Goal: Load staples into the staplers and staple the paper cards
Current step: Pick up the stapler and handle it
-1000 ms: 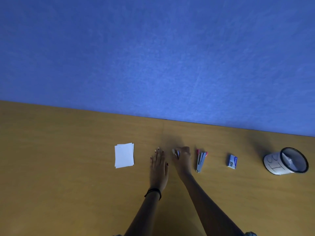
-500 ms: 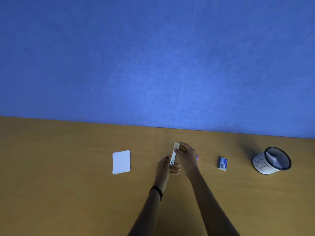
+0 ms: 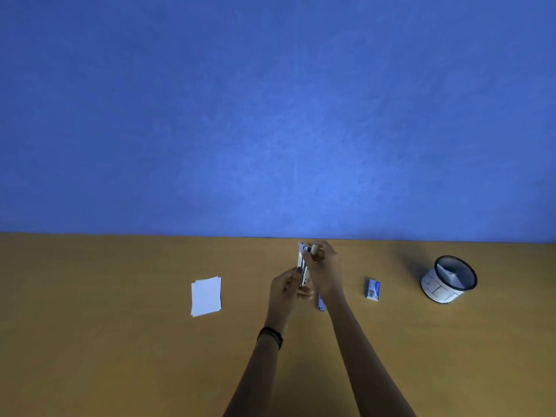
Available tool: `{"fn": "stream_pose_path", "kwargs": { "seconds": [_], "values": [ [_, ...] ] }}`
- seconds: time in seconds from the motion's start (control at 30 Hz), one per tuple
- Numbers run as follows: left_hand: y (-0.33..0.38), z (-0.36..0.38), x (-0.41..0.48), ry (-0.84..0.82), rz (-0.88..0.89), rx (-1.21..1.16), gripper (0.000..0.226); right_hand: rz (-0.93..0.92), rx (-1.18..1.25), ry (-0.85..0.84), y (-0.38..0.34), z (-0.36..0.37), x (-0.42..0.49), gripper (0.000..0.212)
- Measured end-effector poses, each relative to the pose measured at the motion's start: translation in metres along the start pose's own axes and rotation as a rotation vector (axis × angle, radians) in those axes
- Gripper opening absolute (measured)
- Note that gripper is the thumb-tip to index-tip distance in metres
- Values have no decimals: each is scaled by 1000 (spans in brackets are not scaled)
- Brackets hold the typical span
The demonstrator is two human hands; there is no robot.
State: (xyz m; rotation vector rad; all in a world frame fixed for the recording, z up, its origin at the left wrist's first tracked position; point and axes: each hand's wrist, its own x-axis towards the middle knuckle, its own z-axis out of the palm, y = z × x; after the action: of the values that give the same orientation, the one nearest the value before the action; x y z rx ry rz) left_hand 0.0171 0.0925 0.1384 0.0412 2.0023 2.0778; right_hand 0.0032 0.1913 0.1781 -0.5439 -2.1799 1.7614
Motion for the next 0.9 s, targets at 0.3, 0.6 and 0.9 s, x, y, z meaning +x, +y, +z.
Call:
{"fn": "stream_pose_path", "kwargs": {
  "seconds": [0.3,0.6,0.9],
  "values": [
    [16,26,-22,25,150,42,33,-121,-159,12,-23,-29,-8,15],
    [28,29,-29,132,187,94,26,-100,-421,-164,-37,-51,-2,22],
    [44,28,-30,209,177,31,33,-109,-433,-258,-35,-46,-13,13]
  ]
}}
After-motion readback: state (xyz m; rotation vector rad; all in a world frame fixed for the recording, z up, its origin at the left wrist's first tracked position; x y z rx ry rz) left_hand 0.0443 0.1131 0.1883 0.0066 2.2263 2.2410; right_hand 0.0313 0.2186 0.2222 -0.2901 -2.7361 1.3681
